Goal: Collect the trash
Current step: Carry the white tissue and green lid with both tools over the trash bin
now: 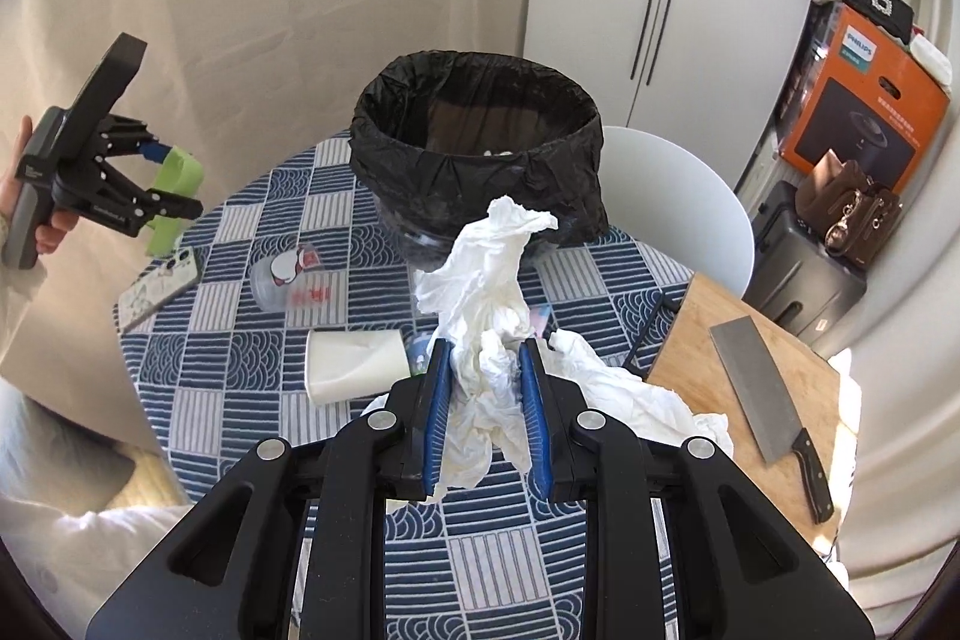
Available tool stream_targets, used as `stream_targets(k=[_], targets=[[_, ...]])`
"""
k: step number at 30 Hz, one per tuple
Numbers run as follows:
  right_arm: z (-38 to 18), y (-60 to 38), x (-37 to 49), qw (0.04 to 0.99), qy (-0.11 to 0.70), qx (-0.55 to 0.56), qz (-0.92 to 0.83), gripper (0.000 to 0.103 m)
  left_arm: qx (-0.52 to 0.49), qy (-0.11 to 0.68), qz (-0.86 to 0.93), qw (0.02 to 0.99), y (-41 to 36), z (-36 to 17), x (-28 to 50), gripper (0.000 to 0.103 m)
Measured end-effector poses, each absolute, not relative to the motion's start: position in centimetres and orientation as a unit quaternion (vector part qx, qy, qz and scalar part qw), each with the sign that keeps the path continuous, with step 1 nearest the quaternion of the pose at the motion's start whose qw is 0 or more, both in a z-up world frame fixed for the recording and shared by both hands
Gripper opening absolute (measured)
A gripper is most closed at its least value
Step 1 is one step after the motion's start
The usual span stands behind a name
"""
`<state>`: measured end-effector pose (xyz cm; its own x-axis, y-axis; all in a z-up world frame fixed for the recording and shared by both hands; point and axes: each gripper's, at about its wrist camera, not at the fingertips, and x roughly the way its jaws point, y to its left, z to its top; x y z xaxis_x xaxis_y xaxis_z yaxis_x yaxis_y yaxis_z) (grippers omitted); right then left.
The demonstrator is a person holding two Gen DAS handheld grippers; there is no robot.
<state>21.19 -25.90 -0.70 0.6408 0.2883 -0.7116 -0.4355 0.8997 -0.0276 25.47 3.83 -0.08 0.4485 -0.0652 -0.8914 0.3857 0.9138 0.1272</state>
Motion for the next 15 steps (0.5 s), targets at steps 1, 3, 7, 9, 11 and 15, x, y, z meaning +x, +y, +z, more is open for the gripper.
stream_targets(k=[1,3,7,9,11,15], targets=[[-0.5,-25.8,21.5,0.901,0.371,-0.100,0.202,0.021,0.160,0.505,-0.137,0.837,3.7,0.3,25.6,0.072],[0.0,-25.6,22.4,0.902,0.366,-0.104,0.204,0.021,0.166,0.498,-0.139,0.840,3.3,1.0,26.0,0.072],[0.9,-25.3,24.1,0.905,0.356,-0.107,0.206,0.021,0.177,0.486,-0.146,0.843,2.7,2.4,27.3,0.072],[1.4,-25.2,25.1,0.907,0.353,-0.106,0.206,0.022,0.178,0.482,-0.152,0.844,2.5,3.0,28.2,0.072],[1.9,-25.0,26.1,0.908,0.349,-0.110,0.204,0.022,0.183,0.477,-0.154,0.845,2.2,3.6,29.2,0.072],[2.7,-24.6,28.4,0.910,0.342,-0.113,0.206,0.022,0.190,0.469,-0.167,0.846,1.4,4.5,31.2,0.072]])
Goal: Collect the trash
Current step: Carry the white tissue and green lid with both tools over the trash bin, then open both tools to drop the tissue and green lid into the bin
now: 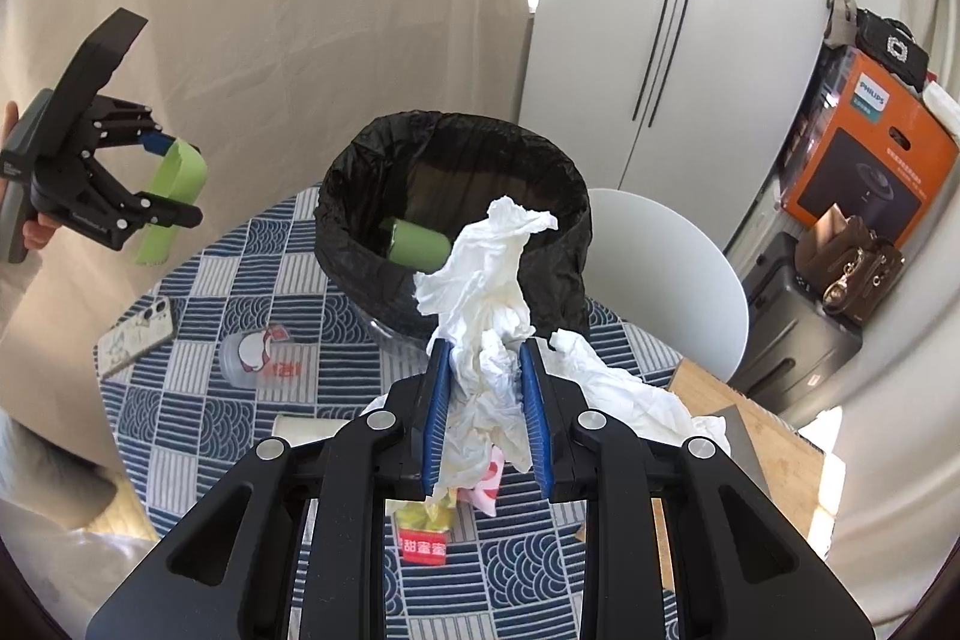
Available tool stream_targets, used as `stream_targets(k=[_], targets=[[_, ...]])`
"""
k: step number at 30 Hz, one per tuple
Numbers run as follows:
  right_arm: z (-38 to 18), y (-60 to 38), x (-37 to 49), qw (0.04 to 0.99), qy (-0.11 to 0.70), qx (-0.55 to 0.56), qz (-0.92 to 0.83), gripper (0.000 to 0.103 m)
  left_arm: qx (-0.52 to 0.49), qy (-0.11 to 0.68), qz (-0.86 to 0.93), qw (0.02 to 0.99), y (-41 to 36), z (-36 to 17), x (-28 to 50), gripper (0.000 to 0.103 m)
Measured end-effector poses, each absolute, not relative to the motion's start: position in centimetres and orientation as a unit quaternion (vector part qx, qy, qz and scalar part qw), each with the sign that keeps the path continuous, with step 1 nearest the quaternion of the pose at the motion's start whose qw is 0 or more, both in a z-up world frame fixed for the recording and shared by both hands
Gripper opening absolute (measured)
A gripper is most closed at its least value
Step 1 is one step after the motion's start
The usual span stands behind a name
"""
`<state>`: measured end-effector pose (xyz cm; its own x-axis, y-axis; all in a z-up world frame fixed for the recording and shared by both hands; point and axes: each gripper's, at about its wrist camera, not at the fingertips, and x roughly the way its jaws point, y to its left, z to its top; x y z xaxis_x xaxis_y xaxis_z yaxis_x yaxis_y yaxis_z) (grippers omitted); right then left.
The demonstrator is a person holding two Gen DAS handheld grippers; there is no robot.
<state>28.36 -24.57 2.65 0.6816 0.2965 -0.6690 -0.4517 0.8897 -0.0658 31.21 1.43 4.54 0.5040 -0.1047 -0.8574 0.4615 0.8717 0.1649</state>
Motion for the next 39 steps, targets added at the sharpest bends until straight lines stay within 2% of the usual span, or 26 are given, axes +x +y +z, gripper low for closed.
stream_targets(k=[12,39], targets=[[3.6,-23.8,34.6,0.910,0.336,-0.124,0.207,0.022,0.185,0.430,-0.185,0.864,0.5,6.4,36.7,0.072],[1.9,-20.4,45.4,0.900,0.335,-0.114,0.254,0.023,0.195,0.393,-0.281,0.853,-4.5,4.9,46.0,0.072]])
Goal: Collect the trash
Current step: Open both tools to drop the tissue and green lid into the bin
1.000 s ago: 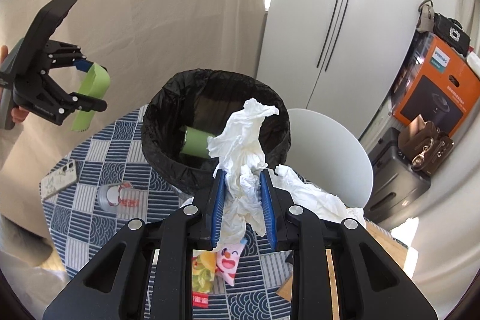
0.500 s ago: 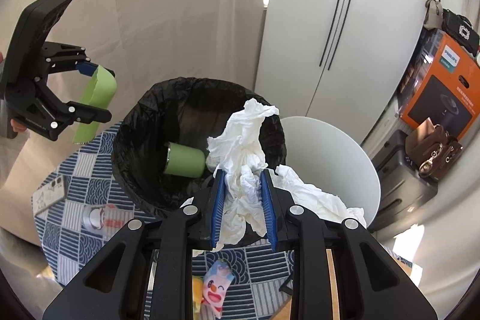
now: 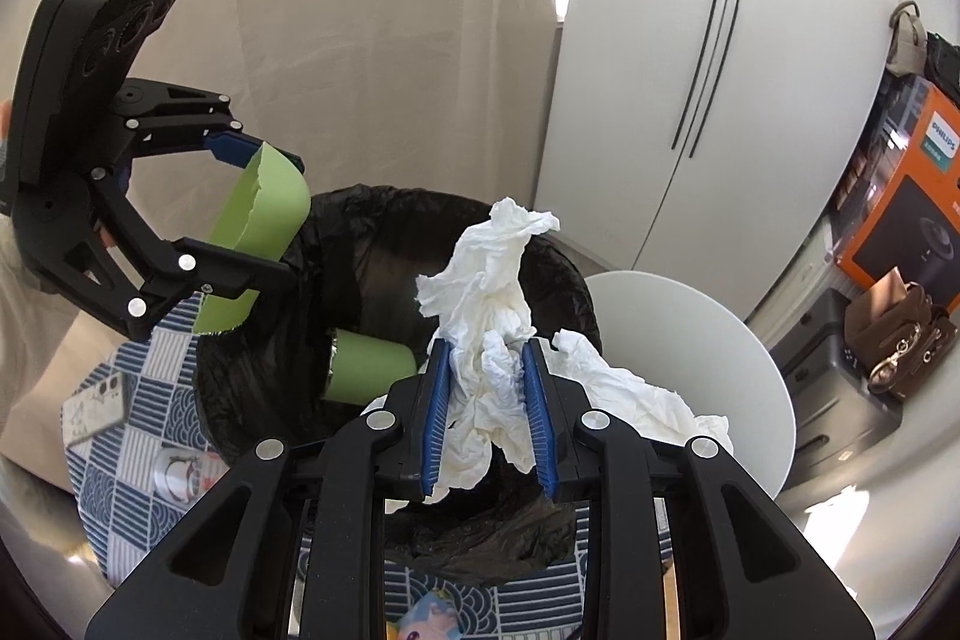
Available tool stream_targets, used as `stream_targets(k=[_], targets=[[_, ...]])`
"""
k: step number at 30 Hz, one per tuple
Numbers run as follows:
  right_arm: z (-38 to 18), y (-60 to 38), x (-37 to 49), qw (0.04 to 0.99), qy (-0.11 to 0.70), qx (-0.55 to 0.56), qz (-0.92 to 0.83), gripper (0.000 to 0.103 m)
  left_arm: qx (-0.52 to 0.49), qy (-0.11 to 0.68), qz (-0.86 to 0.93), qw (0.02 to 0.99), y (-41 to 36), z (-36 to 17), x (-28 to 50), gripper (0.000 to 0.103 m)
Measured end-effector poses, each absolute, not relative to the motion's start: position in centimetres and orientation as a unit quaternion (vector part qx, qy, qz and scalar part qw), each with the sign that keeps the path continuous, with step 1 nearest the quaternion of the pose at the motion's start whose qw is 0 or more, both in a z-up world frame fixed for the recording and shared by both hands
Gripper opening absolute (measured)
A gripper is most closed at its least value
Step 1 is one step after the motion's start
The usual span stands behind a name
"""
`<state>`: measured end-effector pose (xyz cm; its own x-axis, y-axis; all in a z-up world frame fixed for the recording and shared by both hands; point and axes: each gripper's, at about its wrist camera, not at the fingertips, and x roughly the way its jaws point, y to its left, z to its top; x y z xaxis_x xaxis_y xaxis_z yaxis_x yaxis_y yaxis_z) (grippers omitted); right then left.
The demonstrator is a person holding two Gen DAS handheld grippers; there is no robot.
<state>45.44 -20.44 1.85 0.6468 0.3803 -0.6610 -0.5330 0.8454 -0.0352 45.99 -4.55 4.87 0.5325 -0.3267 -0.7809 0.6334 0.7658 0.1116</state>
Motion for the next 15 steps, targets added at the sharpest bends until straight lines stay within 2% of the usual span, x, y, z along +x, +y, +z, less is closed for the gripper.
stream_targets(k=[3,5,6,7,8,11,15], targets=[[1.4,-20.1,46.4,0.898,0.336,-0.112,0.261,0.023,0.188,0.397,-0.289,0.851,-4.8,4.2,46.9,0.073],[1.0,-20.0,46.9,0.898,0.335,-0.111,0.262,0.026,0.185,0.389,-0.286,0.856,-4.9,3.9,47.1,0.078],[0.9,-19.9,47.2,0.899,0.333,-0.109,0.261,0.033,0.181,0.385,-0.284,0.859,-4.8,3.8,47.1,0.088],[0.7,-19.9,47.4,0.900,0.331,-0.105,0.263,0.050,0.176,0.381,-0.286,0.862,-4.7,3.8,47.1,0.096],[0.6,-20.0,47.3,0.899,0.329,-0.097,0.272,0.061,0.172,0.374,-0.288,0.864,-4.5,3.9,47.0,0.097],[0.7,-20.4,46.9,0.904,0.312,-0.079,0.280,0.078,0.169,0.361,-0.287,0.871,-3.9,4.2,46.8,0.097],[1.1,-21.2,46.5,0.912,0.296,-0.060,0.278,0.084,0.166,0.364,-0.275,0.874,-3.1,4.3,46.8,0.097]])
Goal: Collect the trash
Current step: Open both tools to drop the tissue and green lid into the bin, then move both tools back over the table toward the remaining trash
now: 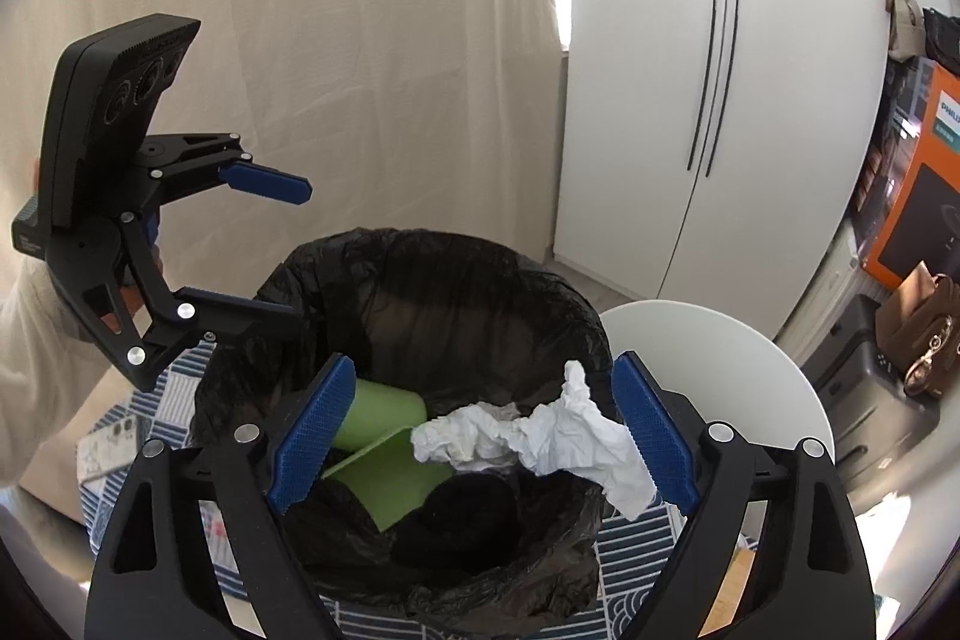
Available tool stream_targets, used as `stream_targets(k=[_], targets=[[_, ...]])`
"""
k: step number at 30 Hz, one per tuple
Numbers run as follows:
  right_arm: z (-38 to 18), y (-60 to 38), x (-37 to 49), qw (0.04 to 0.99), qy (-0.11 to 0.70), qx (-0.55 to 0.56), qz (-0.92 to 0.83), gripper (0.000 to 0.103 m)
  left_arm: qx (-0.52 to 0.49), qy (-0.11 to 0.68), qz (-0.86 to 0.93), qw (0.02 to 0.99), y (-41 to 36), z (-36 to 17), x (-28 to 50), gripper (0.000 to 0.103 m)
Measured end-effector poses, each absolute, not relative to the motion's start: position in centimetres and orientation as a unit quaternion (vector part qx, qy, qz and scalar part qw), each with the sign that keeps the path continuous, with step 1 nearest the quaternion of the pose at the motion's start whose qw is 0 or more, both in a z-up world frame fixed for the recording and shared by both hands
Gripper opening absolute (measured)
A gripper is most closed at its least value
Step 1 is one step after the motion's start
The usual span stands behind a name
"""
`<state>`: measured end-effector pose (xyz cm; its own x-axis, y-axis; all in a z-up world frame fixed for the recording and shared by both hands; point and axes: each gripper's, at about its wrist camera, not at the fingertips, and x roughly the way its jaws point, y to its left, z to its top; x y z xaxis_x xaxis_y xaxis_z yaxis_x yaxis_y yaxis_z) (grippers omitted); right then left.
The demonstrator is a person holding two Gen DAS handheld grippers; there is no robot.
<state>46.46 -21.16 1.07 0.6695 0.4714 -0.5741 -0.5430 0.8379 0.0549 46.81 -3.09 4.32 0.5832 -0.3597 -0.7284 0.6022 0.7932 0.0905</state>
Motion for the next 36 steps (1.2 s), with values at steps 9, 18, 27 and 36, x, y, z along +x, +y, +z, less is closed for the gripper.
stream_targets(k=[9,18,27,36], targets=[[1.8,-21.3,45.3,0.916,0.295,-0.062,0.266,0.086,0.157,0.377,-0.258,0.876,-1.8,4.4,45.3,0.097],[2.1,-21.2,43.0,0.918,0.301,-0.071,0.248,0.088,0.160,0.397,-0.220,0.876,0.2,3.7,43.2,0.097],[2.1,-21.7,40.7,0.918,0.310,-0.080,0.236,0.088,0.153,0.410,-0.197,0.877,2.2,3.3,40.8,0.097],[1.1,-22.6,38.9,0.913,0.336,-0.080,0.218,0.088,0.141,0.428,-0.175,0.875,3.3,2.1,38.9,0.097]])
